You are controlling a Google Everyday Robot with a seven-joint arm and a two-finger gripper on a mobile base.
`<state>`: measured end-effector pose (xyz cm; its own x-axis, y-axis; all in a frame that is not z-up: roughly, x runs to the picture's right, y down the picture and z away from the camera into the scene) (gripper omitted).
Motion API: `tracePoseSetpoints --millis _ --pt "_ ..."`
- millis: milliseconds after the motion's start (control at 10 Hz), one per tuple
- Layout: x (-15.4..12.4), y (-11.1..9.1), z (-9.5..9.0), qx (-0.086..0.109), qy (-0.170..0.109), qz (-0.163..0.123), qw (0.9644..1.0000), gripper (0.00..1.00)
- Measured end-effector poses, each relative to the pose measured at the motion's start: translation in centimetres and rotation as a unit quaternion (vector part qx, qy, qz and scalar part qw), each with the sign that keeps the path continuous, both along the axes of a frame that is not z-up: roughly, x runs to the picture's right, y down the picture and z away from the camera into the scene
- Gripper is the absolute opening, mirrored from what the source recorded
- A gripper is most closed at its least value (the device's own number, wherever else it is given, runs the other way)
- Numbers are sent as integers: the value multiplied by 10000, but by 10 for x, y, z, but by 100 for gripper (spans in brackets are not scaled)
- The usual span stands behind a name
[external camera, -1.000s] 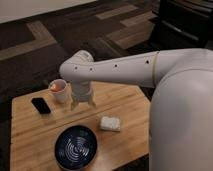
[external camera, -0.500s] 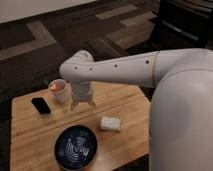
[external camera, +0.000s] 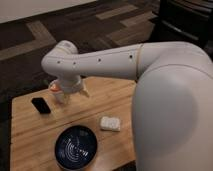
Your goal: Place the eraser on the white sponge
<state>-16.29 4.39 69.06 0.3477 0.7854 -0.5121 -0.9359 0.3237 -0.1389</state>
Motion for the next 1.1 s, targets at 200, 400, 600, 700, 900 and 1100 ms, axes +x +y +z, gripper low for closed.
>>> tracePoseSetpoints --millis 200,400,600,700,900,1100 --pt "-43 -11 -13 236 -409 -713 9963 65" --pt "-90 -8 -27 125 -993 -1646 9813 65" --pt "-125 -4 -38 -147 -1473 -2624 9535 65" --pt "-136 -5 -40 -172 -1593 -3024 9396 65" --pt "-155 -5 -42 -119 -1860 -3844 9042 65" --pt "-161 -6 -42 -62 -1974 -4119 8896 65"
